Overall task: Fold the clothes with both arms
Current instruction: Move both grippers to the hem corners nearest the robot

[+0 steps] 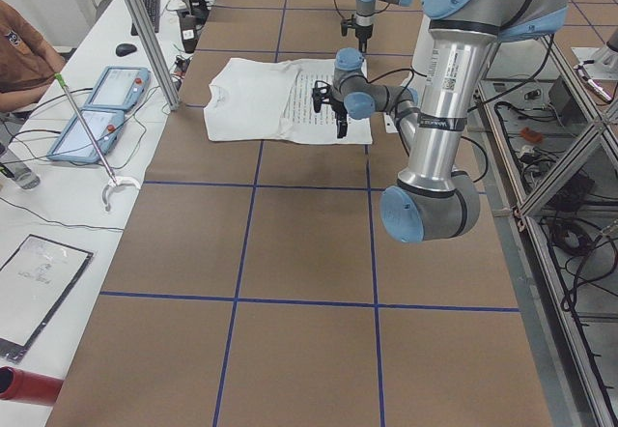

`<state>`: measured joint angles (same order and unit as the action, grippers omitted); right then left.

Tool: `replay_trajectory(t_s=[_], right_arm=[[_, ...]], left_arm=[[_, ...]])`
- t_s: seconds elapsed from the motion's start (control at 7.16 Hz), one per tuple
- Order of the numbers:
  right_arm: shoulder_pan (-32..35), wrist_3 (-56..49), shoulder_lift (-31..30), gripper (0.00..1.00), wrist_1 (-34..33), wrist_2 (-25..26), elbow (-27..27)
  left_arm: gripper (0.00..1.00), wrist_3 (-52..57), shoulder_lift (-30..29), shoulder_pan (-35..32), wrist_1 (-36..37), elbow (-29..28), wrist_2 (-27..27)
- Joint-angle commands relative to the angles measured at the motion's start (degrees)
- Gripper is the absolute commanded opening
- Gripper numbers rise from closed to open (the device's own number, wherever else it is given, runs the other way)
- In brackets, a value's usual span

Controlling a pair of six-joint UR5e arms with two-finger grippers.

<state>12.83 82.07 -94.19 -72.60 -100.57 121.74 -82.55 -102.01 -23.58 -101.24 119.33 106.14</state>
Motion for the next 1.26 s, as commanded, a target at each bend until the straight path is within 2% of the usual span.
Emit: replay_trajectory(t_s=[0.0, 0.28, 0.56, 1.12], right_arm=[[0.27, 0.02, -0.11, 0.0, 0.0, 0.11, 0.6], [0.88, -0.07, -0.11, 0.0, 0.0, -0.06, 1.39], [1.23, -0.07, -0.11, 0.0, 0.0, -0.24, 1.39], [1.67, -0.07, -0.03, 0.0, 0.0, -0.42, 1.39]], left_arm=[[0.94, -7.16, 2.79, 7.9, -2.39, 0.03, -3.74], [0.88, -7.36, -0.27, 11.95, -0.73, -2.5, -3.75], [0.81, -7.36, -4.59, 12.15, 0.69, -6.28, -3.84], [0.65, -6.57, -4.6, 11.89, 0.69, -7.53, -5.42]])
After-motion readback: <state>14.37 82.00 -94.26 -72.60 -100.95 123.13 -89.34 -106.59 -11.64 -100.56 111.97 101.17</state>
